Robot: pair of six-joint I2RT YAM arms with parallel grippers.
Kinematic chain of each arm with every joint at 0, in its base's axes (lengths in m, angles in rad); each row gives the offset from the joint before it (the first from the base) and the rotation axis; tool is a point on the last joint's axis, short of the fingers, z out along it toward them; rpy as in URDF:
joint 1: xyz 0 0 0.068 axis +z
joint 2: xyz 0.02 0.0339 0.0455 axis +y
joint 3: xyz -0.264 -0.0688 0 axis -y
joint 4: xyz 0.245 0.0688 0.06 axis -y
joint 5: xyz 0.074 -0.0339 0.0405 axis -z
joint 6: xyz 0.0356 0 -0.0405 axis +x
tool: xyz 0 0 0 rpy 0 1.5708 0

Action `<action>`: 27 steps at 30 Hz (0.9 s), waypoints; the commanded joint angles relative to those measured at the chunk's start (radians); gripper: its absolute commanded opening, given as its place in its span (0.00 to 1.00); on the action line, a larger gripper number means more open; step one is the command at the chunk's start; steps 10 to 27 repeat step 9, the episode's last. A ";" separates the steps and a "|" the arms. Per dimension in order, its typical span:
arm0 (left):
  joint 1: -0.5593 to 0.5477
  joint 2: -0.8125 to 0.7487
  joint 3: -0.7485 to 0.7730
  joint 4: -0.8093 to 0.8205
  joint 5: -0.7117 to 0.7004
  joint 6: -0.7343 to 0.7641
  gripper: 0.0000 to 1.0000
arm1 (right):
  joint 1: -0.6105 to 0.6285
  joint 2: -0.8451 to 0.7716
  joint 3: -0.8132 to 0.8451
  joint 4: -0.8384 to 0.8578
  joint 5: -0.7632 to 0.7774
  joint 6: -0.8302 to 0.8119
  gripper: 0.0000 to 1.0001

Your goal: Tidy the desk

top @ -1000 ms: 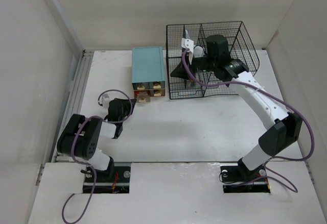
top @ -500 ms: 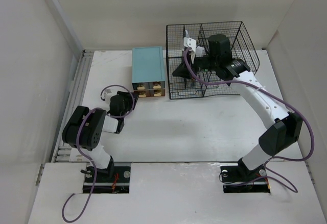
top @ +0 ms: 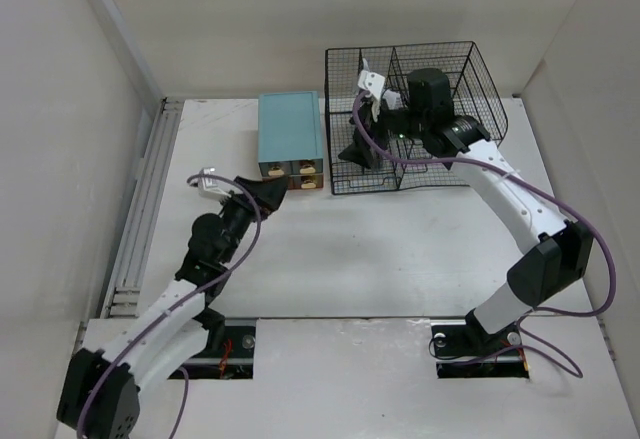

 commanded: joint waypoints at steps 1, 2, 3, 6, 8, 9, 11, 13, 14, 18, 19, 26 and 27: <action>-0.040 -0.088 0.280 -0.299 -0.015 0.339 0.99 | -0.007 -0.079 0.018 0.110 0.258 0.087 1.00; -0.050 -0.088 0.357 -0.382 -0.026 0.390 0.99 | -0.007 -0.079 0.018 0.126 0.311 0.113 1.00; -0.064 -0.038 0.435 -0.544 -0.064 0.443 0.99 | -0.007 -0.104 0.009 0.147 0.372 0.159 1.00; -0.147 0.048 0.725 -0.766 -0.162 0.652 0.99 | -0.007 -0.151 -0.081 0.274 0.570 0.196 1.00; -0.211 0.098 0.829 -0.877 -0.283 0.790 0.99 | -0.007 -0.179 -0.097 0.314 0.722 0.235 1.00; -0.224 0.098 0.839 -0.891 -0.317 0.824 0.99 | -0.007 -0.179 -0.097 0.315 0.756 0.246 1.00; -0.224 0.098 0.839 -0.891 -0.317 0.824 0.99 | -0.007 -0.179 -0.097 0.315 0.756 0.246 1.00; -0.224 0.098 0.839 -0.891 -0.317 0.824 0.99 | -0.007 -0.179 -0.097 0.315 0.756 0.246 1.00; -0.224 0.098 0.839 -0.891 -0.317 0.824 0.99 | -0.007 -0.179 -0.097 0.315 0.756 0.246 1.00; -0.224 0.098 0.839 -0.891 -0.317 0.824 0.99 | -0.007 -0.179 -0.097 0.315 0.756 0.246 1.00; -0.224 0.098 0.839 -0.891 -0.317 0.824 0.99 | -0.007 -0.179 -0.097 0.315 0.756 0.246 1.00; -0.224 0.098 0.839 -0.891 -0.317 0.824 0.99 | -0.007 -0.179 -0.097 0.315 0.756 0.246 1.00; -0.224 0.098 0.839 -0.891 -0.317 0.824 0.99 | -0.007 -0.179 -0.097 0.315 0.756 0.246 1.00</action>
